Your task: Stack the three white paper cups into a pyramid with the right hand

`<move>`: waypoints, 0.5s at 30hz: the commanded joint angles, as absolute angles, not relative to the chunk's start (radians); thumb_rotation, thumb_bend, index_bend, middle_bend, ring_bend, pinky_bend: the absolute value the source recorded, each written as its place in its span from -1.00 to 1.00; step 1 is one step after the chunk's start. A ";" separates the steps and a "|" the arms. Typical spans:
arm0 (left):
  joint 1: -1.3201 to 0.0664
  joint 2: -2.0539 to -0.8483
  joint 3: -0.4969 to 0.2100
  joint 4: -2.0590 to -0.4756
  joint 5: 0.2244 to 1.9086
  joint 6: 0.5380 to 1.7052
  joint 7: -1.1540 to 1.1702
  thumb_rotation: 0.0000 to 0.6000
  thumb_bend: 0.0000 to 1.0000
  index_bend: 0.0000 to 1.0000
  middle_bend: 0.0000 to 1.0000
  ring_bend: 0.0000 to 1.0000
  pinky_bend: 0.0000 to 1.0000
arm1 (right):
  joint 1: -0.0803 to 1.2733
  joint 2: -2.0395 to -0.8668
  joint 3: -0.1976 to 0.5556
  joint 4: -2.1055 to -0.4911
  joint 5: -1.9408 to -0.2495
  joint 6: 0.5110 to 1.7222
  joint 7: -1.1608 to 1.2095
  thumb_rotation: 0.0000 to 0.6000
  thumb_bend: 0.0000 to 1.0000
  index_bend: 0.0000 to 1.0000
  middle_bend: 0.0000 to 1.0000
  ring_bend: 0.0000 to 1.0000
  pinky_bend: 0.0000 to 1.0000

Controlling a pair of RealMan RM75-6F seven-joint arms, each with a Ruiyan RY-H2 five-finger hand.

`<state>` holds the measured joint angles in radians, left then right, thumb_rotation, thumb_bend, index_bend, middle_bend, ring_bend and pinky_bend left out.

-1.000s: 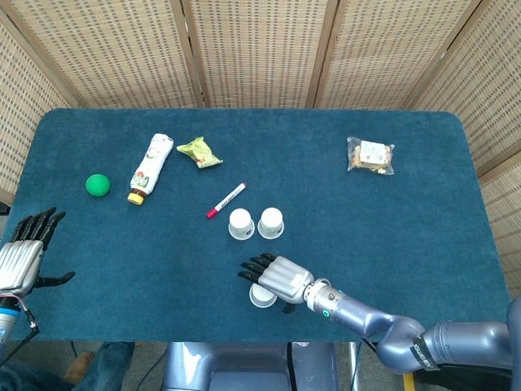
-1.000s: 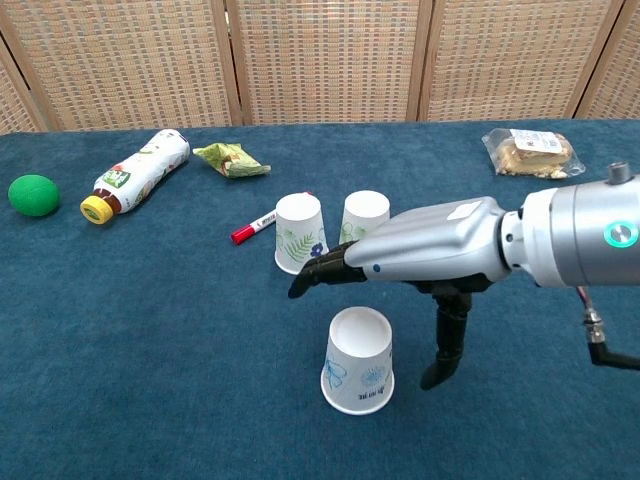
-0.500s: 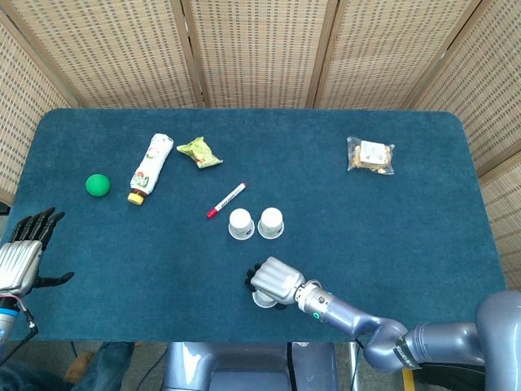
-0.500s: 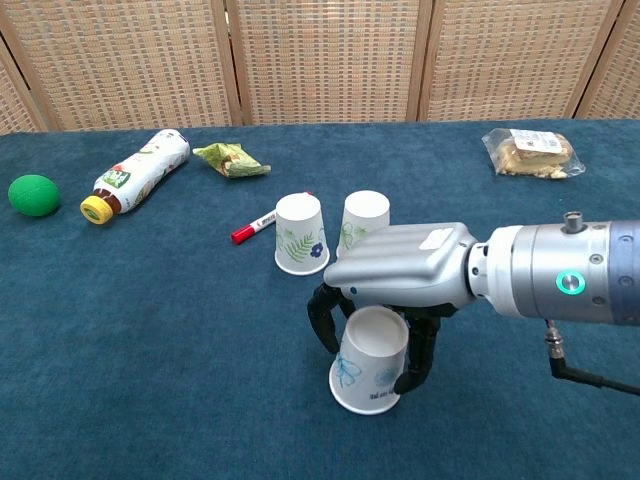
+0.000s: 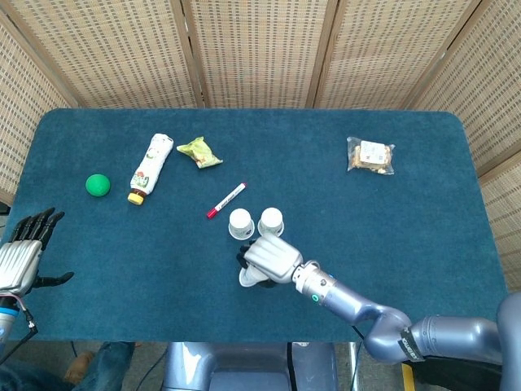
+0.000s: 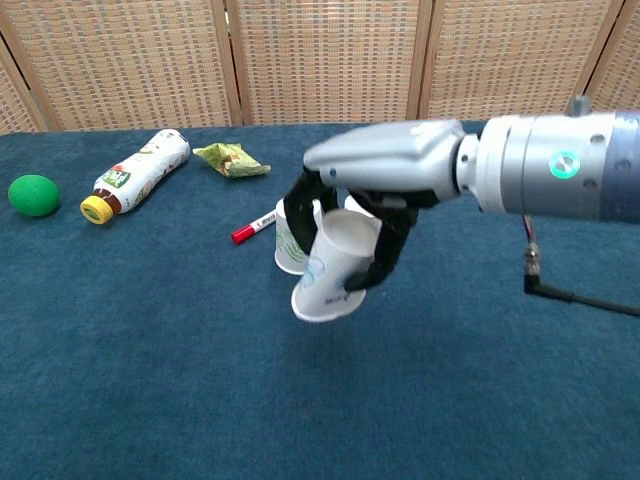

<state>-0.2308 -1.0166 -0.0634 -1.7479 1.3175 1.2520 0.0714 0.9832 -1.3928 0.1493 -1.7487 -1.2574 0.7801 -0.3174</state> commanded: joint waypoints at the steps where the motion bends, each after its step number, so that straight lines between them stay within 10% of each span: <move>1: -0.233 -1.016 -0.066 -1.746 1.312 1.246 0.068 1.00 -1.00 -1.00 -1.00 -1.00 -1.00 | 1.047 -1.360 0.264 -1.749 -1.103 0.783 -0.350 1.00 -0.22 0.00 0.03 -0.01 0.43; 15: -0.250 -1.015 -0.069 -1.731 1.285 1.205 0.052 1.00 -1.00 -1.00 -1.00 -1.00 -1.00 | 1.258 -1.479 0.277 -1.538 -0.673 0.777 -0.588 1.00 -0.21 -0.06 -0.01 -0.02 0.43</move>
<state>-0.2496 -1.0145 -0.0691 -1.7309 1.2860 1.2057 0.0527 1.2164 -1.4519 0.2871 -1.5731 -0.7315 0.7705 -0.5384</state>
